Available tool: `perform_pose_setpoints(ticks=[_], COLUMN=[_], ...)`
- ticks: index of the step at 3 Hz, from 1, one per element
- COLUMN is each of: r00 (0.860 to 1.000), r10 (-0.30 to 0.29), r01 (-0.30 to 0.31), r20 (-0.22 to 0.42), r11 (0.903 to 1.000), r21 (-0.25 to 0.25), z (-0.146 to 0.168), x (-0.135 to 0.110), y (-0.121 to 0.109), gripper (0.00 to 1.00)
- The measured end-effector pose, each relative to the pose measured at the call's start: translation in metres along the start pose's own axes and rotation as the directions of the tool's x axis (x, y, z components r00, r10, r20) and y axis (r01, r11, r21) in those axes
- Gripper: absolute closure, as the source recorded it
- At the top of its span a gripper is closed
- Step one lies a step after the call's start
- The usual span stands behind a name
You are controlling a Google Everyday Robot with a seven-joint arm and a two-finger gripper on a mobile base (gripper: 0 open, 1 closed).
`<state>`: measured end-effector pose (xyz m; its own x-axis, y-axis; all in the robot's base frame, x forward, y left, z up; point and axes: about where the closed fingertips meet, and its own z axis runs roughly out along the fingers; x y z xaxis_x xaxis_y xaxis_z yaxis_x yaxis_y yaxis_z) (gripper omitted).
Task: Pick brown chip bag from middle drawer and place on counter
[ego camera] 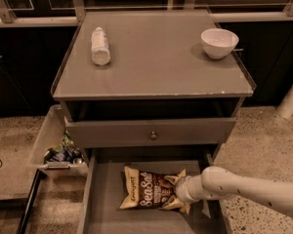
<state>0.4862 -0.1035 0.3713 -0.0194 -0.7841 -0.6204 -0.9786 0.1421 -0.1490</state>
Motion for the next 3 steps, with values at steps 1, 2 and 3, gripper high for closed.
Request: perform_pose_setpoints(ticks=[1, 2, 3], r00=[1.000, 1.000, 1.000], r10=[0.000, 0.000, 0.000], r01=[0.000, 0.000, 0.000], r20=[0.000, 0.000, 0.000], r11=[1.0000, 1.0000, 1.0000], r21=[0.000, 0.000, 0.000], z=[0.0000, 0.0000, 0.0000], x=[0.0000, 0.0000, 0.0000], y=[0.0000, 0.0000, 0.0000], gripper=[0.65, 0.89, 1.00])
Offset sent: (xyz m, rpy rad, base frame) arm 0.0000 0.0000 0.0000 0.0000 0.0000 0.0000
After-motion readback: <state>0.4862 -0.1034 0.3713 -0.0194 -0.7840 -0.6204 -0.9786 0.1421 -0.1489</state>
